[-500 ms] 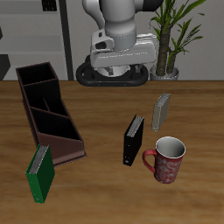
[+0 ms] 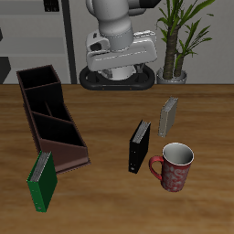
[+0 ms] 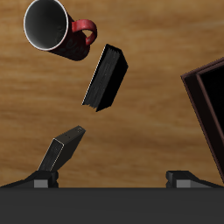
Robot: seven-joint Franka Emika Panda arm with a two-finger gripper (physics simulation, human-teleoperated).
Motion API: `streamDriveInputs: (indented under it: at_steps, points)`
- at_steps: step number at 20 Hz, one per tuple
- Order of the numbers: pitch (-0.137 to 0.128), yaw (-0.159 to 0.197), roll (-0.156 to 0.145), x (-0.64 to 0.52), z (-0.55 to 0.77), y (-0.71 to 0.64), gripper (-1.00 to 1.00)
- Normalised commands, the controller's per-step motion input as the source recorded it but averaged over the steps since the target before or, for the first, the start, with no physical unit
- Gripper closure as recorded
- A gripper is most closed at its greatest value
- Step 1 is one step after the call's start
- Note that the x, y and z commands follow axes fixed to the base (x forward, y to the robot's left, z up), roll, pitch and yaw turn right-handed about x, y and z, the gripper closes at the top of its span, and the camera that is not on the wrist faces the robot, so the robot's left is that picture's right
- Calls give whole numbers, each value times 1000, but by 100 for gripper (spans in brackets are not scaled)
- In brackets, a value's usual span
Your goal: Place the green book into the right desk caddy's right compartment
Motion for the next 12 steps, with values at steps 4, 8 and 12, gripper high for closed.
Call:
streamDriveInputs:
  at_steps: [4, 8, 12]
  points:
    - [-35, -36, -58, 288, 158, -469, -100]
    - [-4, -14, -31, 336, 151, -502, -100]
    - [-23, 30, -6, 377, 273, -612, -100]
